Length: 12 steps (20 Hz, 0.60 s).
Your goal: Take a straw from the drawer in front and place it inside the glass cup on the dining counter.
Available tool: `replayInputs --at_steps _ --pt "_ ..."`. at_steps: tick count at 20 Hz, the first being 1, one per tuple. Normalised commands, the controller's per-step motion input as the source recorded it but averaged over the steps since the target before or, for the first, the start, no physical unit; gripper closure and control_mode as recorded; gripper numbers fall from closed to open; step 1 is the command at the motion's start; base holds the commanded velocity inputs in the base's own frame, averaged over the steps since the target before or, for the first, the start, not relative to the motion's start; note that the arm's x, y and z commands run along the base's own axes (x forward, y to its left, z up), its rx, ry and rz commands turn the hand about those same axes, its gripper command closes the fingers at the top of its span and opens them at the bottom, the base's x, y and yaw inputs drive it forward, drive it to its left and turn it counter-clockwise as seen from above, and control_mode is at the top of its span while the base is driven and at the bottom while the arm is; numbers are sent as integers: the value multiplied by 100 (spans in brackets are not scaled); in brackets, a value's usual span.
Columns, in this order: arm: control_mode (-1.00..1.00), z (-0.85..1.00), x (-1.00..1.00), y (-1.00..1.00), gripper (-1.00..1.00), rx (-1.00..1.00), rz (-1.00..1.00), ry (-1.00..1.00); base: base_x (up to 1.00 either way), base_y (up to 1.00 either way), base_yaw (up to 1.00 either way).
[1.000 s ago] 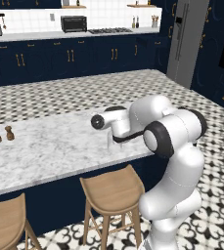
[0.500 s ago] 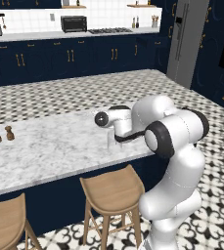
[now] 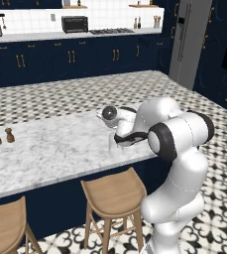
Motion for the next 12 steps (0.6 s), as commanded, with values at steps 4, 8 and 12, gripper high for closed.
replayInputs --at_steps 4,8,12 --pt "-100 47 -16 0 -100 0 0 10 0 0 0" --pt "-100 45 -35 1 -100 0 -2 12 0 0 0" --pt "-100 50 -36 1 -100 0 -5 21 0 0 0"
